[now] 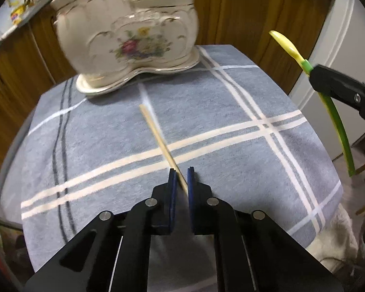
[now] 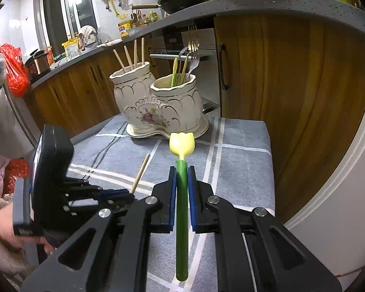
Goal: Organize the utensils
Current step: 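Lift the green utensil and chopstick up over the ceramic holder with both tools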
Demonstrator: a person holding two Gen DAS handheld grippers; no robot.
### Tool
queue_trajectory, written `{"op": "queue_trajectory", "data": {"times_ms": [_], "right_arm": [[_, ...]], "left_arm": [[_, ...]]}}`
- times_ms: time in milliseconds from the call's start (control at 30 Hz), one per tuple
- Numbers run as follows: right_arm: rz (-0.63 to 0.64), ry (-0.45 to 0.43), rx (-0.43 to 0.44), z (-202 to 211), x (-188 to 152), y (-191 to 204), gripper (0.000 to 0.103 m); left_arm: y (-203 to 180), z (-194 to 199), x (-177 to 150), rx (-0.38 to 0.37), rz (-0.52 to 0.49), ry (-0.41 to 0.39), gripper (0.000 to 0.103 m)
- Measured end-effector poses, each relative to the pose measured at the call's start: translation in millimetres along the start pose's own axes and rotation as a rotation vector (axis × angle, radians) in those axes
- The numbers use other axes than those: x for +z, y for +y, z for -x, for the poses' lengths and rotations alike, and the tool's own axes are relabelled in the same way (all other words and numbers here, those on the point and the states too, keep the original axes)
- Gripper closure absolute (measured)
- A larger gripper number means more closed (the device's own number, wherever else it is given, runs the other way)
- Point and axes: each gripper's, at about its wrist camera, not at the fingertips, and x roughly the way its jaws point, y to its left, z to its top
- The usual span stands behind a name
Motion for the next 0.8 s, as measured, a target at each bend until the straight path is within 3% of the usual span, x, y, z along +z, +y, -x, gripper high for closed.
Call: {"op": "queue_trajectory", "data": {"times_ms": [233, 300, 367, 433, 500, 633, 800], "right_arm": [[0.021, 0.015, 0.019, -6.6, -2.0, 12.5, 0.094], [0.029, 0.019, 0.026, -9.3, -1.4, 17.8, 0.094], [0.038, 0.018, 0.029, -9.9, -1.5, 23.6, 0.094], [0.044, 0.017, 0.031, -10.4, -1.3, 27.6, 0.094], [0.046, 0.01, 0.037, -9.0, -1.3, 30.1, 0.094], [0.047, -0.015, 0.033, -7.0, 1.3, 29.1, 0.094], [0.016, -0.079, 0.022, -4.2, 14.0, 21.4, 0.094]], "left_arm": [[27.2, 12.1, -9.0, 0.009, -0.012, 0.046, 0.095], [30.2, 12.2, -8.2, 0.012, -0.006, 0.053, 0.089], [30.0, 11.7, -7.9, 0.017, -0.012, 0.049, 0.089], [30.0, 8.5, -5.3, 0.017, -0.016, 0.037, 0.089], [29.7, 1.2, -0.8, 0.018, -0.021, 0.028, 0.098], [36.2, 3.8, -1.9, -0.01, -0.017, 0.006, 0.098], [43.5, 23.9, -2.7, -0.055, -0.029, -0.078, 0.098]]}}
